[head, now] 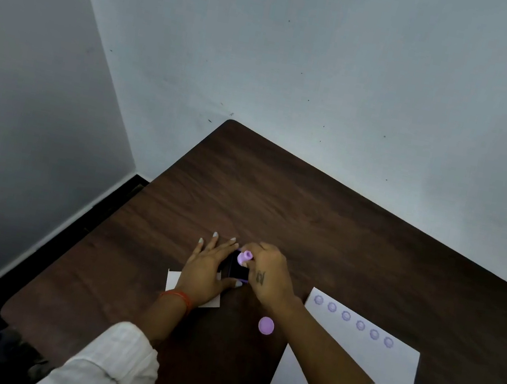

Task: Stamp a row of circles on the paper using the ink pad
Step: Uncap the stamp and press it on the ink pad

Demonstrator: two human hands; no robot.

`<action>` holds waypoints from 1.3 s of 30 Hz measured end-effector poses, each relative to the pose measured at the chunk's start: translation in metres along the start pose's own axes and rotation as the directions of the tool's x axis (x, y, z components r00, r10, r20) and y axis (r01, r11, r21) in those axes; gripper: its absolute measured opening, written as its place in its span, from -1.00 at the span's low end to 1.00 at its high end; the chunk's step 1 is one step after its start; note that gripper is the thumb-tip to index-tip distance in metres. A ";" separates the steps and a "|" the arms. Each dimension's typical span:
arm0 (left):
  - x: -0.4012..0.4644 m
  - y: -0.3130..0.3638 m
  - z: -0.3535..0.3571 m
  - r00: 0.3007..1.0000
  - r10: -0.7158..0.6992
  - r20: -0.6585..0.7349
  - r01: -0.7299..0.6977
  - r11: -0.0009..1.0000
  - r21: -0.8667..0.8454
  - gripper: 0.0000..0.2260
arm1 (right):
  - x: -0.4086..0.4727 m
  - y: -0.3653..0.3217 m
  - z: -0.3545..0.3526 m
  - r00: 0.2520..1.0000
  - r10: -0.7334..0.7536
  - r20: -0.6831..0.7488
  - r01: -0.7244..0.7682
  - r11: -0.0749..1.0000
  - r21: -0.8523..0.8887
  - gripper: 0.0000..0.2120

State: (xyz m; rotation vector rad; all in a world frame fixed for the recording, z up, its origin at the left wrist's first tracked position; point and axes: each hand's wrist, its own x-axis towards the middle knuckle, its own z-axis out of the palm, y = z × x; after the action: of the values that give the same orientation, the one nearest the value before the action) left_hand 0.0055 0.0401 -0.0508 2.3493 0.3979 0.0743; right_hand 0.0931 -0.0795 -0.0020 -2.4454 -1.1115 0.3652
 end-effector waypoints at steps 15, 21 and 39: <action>0.002 0.000 0.001 1.000 -0.002 -0.010 0.002 1.000 -0.014 -0.36 | 0.003 -0.002 -0.001 0.990 -0.080 0.116 0.102 0.974 -0.201 -0.70; 0.002 -0.001 0.002 1.000 0.000 -0.011 0.000 1.000 -0.021 -0.36 | 0.003 0.001 0.003 0.993 -0.088 0.080 0.101 0.978 -0.184 -0.69; 0.003 -0.005 0.003 1.000 0.003 -0.018 -0.003 1.000 -0.017 -0.34 | -0.005 -0.002 0.001 0.997 -0.022 0.074 0.031 0.992 -0.121 -0.76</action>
State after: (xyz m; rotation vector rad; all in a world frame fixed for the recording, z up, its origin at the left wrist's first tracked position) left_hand 0.0078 0.0421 -0.0567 2.3342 0.4009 0.0995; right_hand 0.0886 -0.0817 -0.0012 -2.5388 -1.2297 0.3904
